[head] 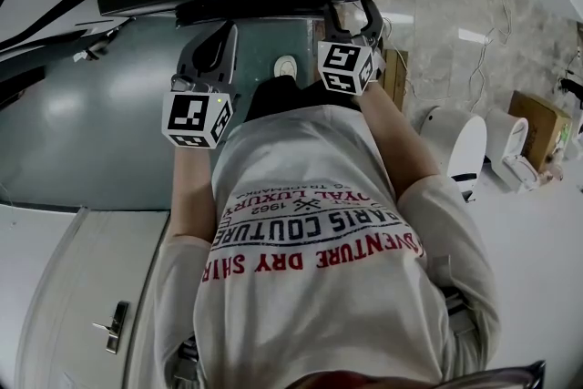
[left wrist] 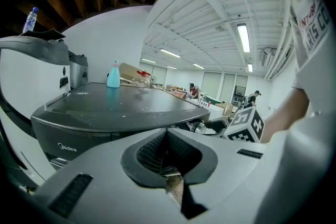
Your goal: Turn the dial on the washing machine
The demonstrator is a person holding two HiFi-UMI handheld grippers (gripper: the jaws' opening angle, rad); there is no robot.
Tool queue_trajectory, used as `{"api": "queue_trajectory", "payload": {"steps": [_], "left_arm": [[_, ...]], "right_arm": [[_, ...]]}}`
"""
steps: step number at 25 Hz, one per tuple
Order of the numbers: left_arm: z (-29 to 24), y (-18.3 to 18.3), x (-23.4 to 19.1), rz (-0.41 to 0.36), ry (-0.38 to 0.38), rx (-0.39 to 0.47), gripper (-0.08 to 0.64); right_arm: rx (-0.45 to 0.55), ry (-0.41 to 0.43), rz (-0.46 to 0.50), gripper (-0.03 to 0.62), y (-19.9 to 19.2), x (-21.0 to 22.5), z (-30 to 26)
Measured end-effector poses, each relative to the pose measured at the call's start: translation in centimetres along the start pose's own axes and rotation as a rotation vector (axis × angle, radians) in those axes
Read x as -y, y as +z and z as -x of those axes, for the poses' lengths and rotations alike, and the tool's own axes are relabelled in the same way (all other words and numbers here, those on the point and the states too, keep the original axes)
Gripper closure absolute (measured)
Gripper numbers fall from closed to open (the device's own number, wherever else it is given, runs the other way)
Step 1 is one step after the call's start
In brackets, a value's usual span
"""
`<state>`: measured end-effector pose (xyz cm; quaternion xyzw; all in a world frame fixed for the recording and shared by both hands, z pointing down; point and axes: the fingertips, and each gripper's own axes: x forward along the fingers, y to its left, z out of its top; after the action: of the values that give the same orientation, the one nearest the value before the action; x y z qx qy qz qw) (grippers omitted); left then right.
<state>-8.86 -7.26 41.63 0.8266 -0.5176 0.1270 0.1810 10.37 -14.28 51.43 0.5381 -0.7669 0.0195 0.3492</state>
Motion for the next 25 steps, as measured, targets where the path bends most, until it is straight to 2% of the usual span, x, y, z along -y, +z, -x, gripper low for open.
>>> {"api": "queue_trajectory", "payload": {"steps": [3, 10, 13, 17, 20, 25], "left_arm": [[-0.2, 0.0, -0.2, -0.001, 0.001, 0.0, 0.545], [-0.5, 0.3, 0.1, 0.0, -0.002, 0.008, 0.545], [-0.6, 0.4, 0.2, -0.001, -0.001, 0.008, 0.545], [-0.6, 0.4, 0.3, -0.002, 0.0, 0.007, 0.545], [-0.4, 0.1, 0.4, -0.002, 0.003, 0.001, 0.545], [-0.1, -0.3, 0.3, 0.004, 0.011, -0.009, 0.545]], "right_arm": [[-0.007, 0.033, -0.078, 0.31, 0.1, 0.0, -0.1], [0.004, 0.166, -0.363, 0.31, -0.4, 0.8, -0.2], [0.021, 0.212, -0.394, 0.31, -0.5, 0.8, -0.2], [0.04, 0.217, -0.414, 0.308, -0.5, 1.0, -0.2], [0.058, 0.154, -0.336, 0.298, -0.2, 1.1, 0.3], [0.089, 0.043, -0.01, 0.273, 0.0, -0.2, 0.7]]}}
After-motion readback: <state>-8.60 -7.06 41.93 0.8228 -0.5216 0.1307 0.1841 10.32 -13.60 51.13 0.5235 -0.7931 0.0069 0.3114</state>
